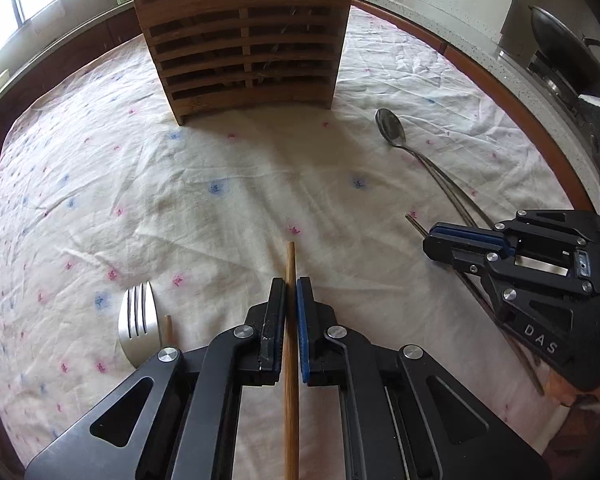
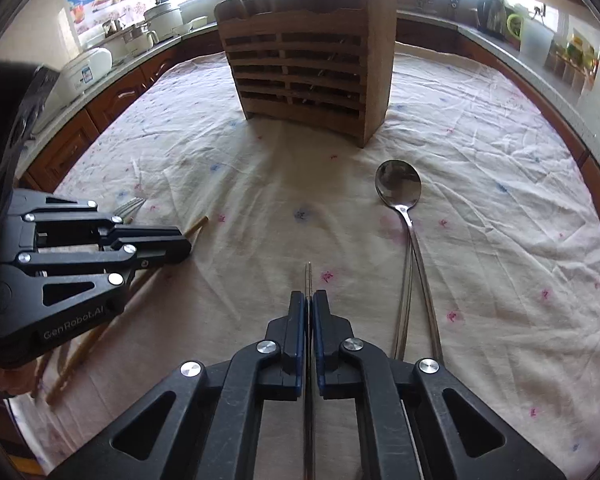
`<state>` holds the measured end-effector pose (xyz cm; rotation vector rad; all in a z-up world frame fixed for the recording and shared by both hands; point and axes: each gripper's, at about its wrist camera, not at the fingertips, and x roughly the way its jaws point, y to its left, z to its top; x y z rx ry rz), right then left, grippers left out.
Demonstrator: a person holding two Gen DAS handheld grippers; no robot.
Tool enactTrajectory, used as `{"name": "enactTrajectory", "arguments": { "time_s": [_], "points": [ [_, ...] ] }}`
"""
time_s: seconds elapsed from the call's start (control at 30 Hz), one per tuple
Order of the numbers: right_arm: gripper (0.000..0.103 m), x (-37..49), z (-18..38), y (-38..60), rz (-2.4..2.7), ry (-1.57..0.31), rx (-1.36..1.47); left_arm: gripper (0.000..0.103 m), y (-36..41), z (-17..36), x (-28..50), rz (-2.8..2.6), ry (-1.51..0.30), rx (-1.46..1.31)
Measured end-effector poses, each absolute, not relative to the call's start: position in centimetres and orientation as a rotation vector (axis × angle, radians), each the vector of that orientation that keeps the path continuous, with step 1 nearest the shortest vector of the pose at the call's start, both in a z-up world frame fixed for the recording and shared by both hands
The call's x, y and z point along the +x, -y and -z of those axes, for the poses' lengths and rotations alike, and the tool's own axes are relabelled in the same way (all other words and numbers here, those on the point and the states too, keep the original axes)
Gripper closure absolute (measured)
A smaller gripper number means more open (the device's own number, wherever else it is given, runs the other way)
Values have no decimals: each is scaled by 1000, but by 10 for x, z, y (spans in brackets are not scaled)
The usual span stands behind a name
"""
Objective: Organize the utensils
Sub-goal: 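Carry both chopsticks to the wooden holder and lower them into it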
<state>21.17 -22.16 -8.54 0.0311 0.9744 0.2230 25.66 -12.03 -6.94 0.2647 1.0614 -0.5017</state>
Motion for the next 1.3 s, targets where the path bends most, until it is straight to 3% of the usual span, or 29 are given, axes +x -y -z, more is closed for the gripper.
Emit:
{"name": "enactTrajectory", "arguments": {
  "time_s": [0.6,1.3],
  "points": [
    [99,148,-28,245,-304,-699,166,98,45,-51,190,565,-793,9],
    [99,125,-80,257,-297,-533,189,98,9,-99,173,549,-640,-99]
  ]
}}
